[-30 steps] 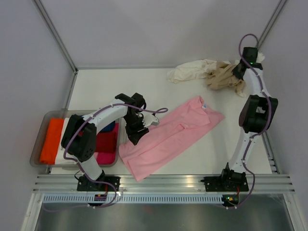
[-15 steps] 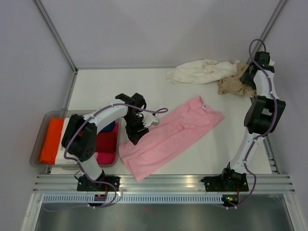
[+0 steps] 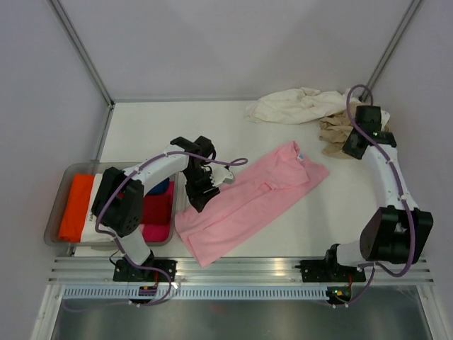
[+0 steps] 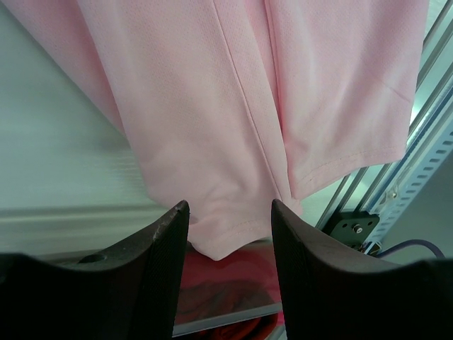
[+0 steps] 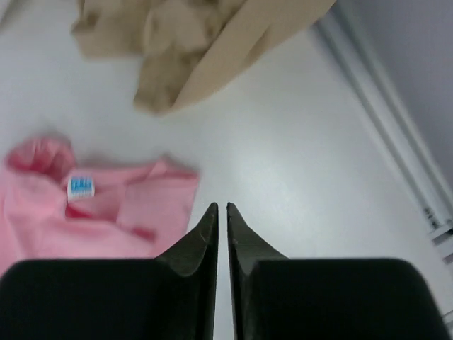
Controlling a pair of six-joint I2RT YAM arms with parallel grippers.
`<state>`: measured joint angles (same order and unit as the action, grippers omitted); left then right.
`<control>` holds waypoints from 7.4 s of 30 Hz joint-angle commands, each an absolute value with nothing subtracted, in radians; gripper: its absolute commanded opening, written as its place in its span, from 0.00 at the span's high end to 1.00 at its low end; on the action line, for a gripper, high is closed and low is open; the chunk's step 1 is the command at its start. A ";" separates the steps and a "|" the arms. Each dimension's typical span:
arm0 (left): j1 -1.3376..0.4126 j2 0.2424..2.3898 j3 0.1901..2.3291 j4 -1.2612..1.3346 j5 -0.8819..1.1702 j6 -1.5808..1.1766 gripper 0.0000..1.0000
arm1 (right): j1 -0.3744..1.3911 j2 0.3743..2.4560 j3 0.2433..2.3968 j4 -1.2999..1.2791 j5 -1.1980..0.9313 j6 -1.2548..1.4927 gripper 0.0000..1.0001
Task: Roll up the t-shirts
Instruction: Fold the tshirt, then roll the tshirt
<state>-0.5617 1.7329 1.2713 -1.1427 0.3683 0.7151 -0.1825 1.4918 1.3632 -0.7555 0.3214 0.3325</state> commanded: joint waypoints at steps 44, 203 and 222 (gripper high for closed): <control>-0.680 1.795 1.150 -1.039 0.695 0.594 0.43 | 0.176 2.232 1.755 -0.548 -0.014 0.483 0.98; -0.724 1.680 1.028 -0.698 0.873 0.778 0.98 | 0.690 0.976 0.537 -0.684 -0.483 -0.907 1.00; -0.669 1.787 1.118 -0.710 0.861 0.712 0.96 | 0.490 1.005 0.662 -0.494 -0.367 -0.513 0.57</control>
